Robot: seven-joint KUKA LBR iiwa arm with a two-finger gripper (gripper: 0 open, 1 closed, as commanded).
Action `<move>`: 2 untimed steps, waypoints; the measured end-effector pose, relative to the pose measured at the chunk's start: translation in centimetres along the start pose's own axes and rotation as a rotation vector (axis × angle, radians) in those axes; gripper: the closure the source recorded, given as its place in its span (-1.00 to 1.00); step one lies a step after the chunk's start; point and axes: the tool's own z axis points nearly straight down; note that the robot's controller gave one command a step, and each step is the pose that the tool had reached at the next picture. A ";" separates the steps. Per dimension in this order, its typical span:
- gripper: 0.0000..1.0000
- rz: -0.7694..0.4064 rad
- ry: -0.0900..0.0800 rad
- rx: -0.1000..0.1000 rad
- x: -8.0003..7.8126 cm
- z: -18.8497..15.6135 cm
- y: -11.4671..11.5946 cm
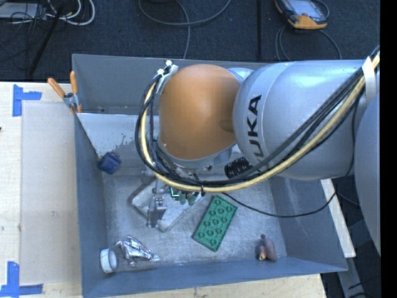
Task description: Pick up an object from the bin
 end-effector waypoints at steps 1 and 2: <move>-1.00 -0.116 -0.003 0.001 -4.6 7.4 -5.0; -1.00 -0.009 -0.007 -0.011 -7.0 15.5 -3.8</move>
Offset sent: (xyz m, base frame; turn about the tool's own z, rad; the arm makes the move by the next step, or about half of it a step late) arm 0.0456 -0.0470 -0.0692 -0.1197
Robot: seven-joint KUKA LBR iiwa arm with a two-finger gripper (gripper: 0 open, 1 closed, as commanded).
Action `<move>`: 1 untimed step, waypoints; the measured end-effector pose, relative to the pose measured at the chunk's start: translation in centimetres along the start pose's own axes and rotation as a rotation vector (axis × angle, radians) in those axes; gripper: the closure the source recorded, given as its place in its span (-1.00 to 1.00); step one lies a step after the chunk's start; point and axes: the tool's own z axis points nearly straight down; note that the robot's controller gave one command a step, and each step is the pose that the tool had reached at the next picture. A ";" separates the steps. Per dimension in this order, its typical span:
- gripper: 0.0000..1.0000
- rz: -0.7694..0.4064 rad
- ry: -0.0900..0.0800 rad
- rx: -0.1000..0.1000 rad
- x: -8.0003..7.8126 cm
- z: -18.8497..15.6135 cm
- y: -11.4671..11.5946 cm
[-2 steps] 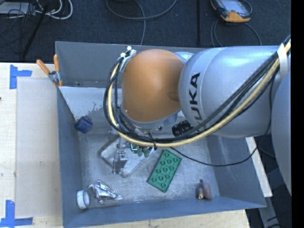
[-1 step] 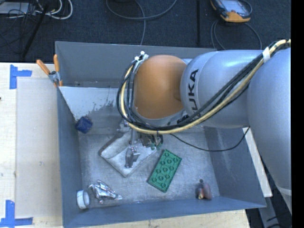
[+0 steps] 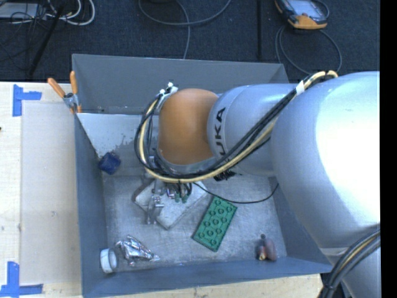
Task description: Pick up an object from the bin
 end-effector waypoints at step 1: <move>1.00 0.000 0.004 0.001 0.1 -0.2 0.0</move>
Offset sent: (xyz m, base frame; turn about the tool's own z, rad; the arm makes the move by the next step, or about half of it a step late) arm 0.0000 0.0000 0.0000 0.0000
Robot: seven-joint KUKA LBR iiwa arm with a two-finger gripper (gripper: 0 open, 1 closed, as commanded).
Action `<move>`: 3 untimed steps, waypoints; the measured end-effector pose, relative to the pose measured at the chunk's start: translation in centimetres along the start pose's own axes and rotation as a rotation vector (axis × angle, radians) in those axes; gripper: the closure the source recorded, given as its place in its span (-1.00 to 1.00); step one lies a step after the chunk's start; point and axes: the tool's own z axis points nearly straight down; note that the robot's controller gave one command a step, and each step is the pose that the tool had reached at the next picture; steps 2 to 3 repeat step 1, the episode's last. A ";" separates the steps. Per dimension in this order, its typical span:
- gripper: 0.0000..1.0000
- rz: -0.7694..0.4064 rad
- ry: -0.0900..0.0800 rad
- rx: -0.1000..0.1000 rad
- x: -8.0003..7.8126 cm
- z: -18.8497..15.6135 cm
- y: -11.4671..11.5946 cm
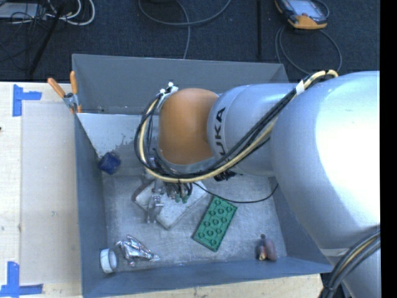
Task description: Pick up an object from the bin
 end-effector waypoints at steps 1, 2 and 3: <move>1.00 -0.038 -0.010 0.007 0.4 -13.7 0.7; 1.00 -0.038 -0.010 0.007 0.4 -13.7 0.7; 1.00 -0.038 -0.010 0.007 0.4 -13.7 0.7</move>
Offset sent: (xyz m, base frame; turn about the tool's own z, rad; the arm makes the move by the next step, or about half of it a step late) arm -0.0039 0.0054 0.1337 -0.0407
